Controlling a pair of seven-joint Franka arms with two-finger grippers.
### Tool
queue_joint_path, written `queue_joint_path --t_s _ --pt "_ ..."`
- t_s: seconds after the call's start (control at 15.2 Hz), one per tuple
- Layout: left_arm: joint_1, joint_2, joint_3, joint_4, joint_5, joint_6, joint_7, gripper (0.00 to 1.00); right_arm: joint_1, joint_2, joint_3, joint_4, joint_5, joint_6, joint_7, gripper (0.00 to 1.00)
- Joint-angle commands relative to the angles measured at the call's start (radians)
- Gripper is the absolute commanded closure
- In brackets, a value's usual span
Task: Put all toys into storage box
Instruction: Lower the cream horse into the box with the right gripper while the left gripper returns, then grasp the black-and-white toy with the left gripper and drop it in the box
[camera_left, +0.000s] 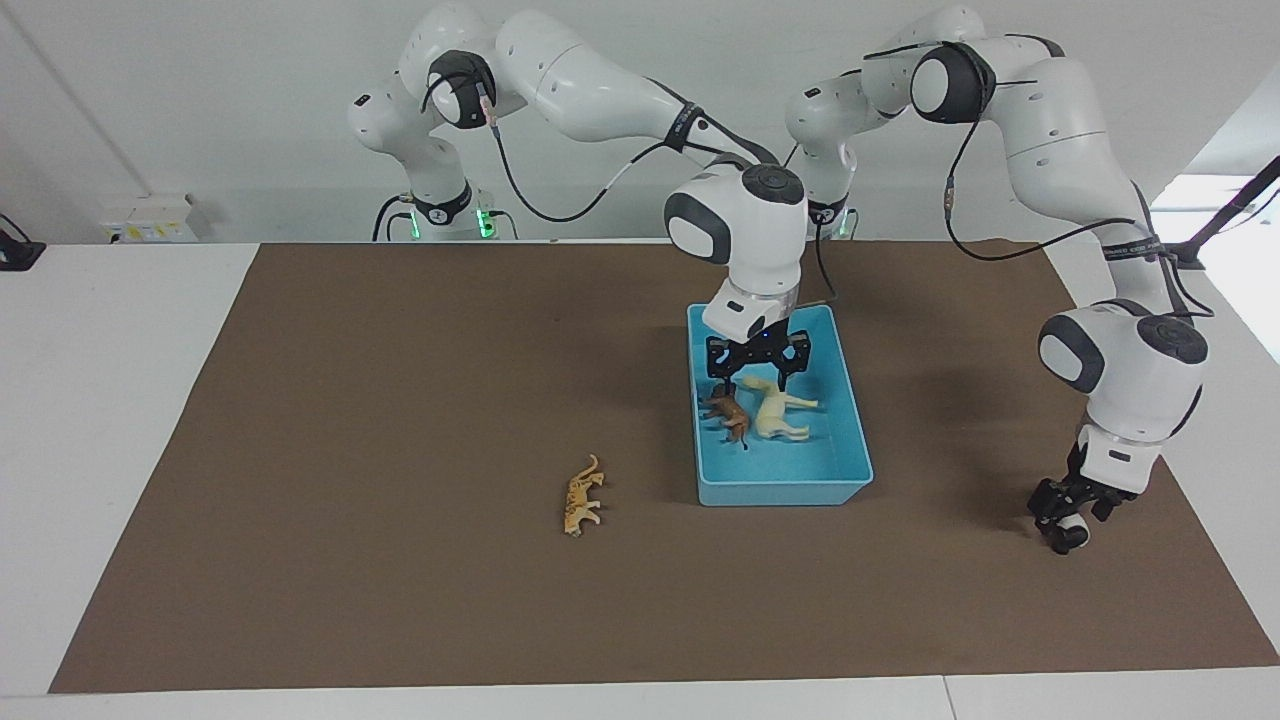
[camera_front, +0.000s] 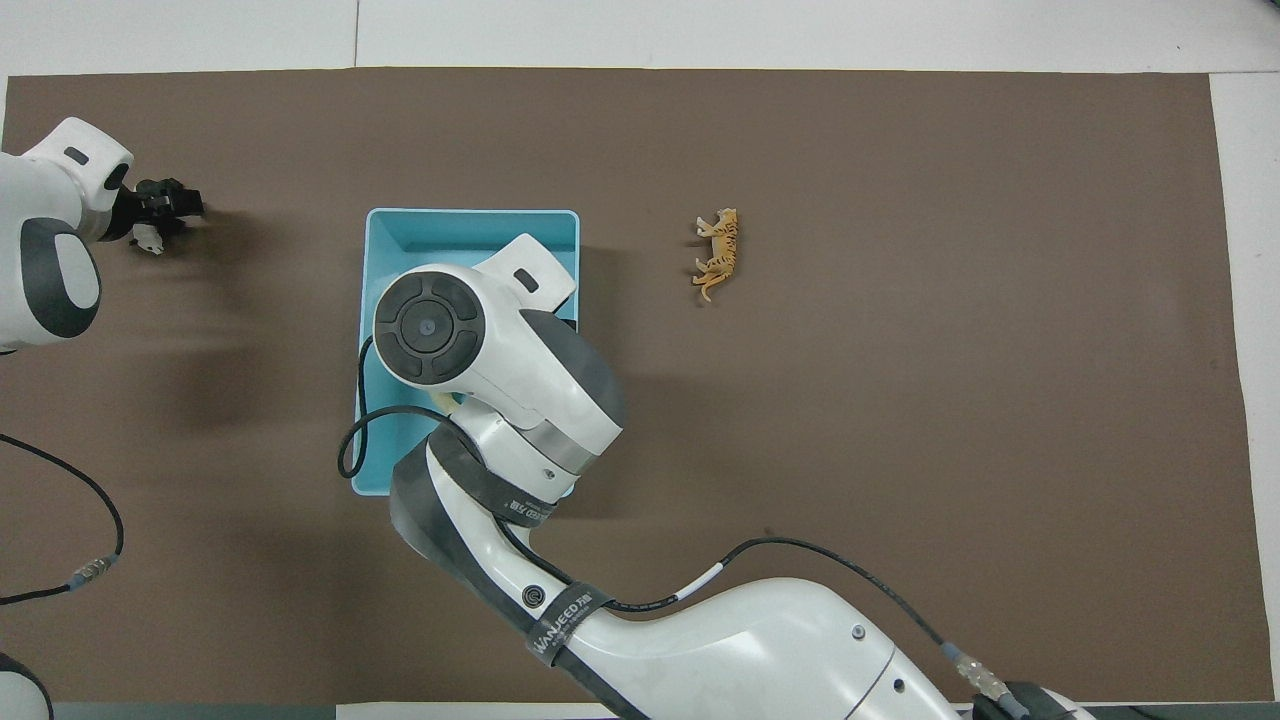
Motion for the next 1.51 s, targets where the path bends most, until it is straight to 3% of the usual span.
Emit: queue_joint_path --t_s 0.0,0.07,0.2,0.33,0.66,0.86,1.05,1.25,1.45 --pt "-0.007 -0.01 0.004 -0.004 0.01 -0.011 0.004 0.11 -0.06 -0.042 -0.053 0.007 -0.014 -0.072 0.013 0.0" --pt "-0.013 -0.01 0.004 0.005 0.0 -0.038 0.001 0.39 -0.092 -0.042 -0.06 0.007 -0.014 -0.073 0.013 0.0" --pt "-0.016 -0.011 0.004 0.012 -0.012 -0.072 0.001 0.72 -0.17 -0.04 -0.055 0.009 -0.015 -0.061 0.001 0.0" --pt "-0.016 -0.011 0.004 0.018 -0.012 -0.092 0.001 0.97 -0.26 -0.039 -0.044 0.006 -0.006 -0.056 -0.036 0.0" --pt "-0.073 -0.008 0.001 0.191 -0.026 -0.367 -0.138 1.0 -0.33 -0.031 -0.04 -0.016 0.095 -0.052 -0.165 0.0" --pt "-0.182 -0.078 -0.007 0.251 -0.03 -0.584 -0.379 1.0 -0.325 -0.033 -0.04 -0.132 0.092 0.064 -0.2 0.0" --pt "-0.272 -0.218 -0.007 0.184 -0.124 -0.695 -0.574 1.0 -0.324 -0.056 -0.043 -0.273 0.078 0.166 -0.303 0.0" --pt "-0.375 -0.301 -0.008 0.106 -0.15 -0.761 -0.677 1.0 -0.322 -0.059 -0.044 -0.289 0.078 0.186 -0.328 0.0" --pt "-0.481 -0.353 -0.008 -0.032 -0.15 -0.669 -0.806 1.0 -0.307 -0.039 -0.046 -0.294 0.057 0.233 -0.329 0.0"
